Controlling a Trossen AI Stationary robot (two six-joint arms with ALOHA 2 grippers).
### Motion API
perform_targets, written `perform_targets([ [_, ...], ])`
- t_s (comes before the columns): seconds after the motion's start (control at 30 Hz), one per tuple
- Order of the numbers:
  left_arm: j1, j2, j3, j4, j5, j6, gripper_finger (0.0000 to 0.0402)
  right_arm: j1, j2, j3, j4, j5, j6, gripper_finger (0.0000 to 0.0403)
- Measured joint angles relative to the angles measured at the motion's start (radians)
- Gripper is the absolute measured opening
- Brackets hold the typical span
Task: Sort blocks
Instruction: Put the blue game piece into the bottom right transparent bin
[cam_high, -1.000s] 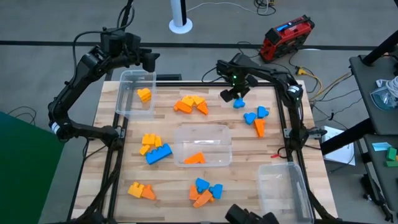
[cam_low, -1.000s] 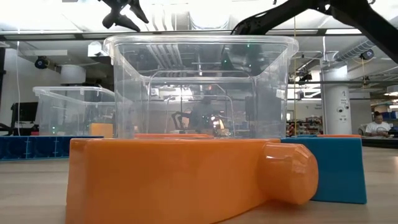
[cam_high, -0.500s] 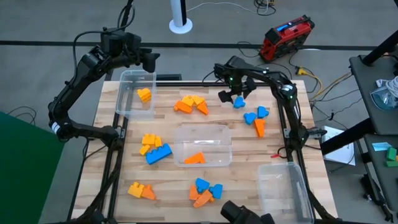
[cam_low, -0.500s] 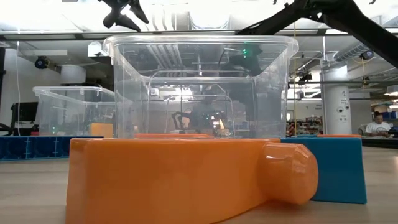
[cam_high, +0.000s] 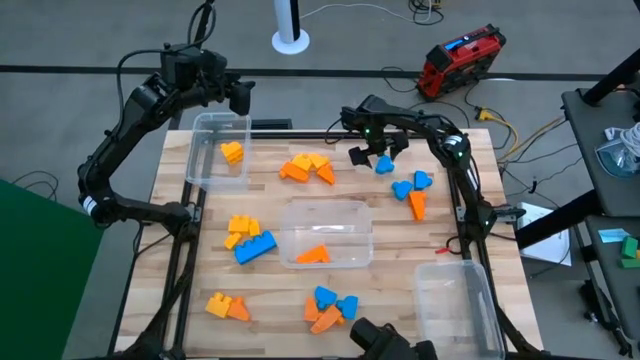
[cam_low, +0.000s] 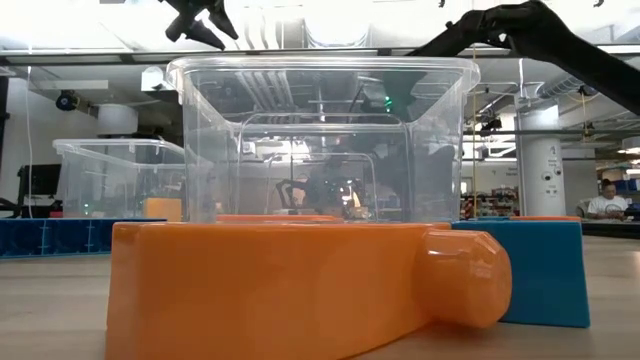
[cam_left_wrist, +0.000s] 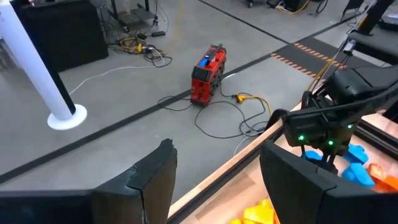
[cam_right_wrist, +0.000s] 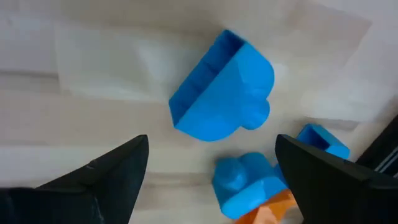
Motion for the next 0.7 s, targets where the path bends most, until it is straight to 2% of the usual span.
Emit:
perform_targets([
  [0.17,0.000,0.001,0.000,0.000,-0.001,0.023,0.0207,-0.006,0.006,0.000,0.014,0.045,0.020,0.0344],
  [0.7,0.000,0.001,0.000,0.000,-0.003,0.069,0.0207,-0.006,0.010,-0.002,0.046,0.077,0.071,0.0345],
])
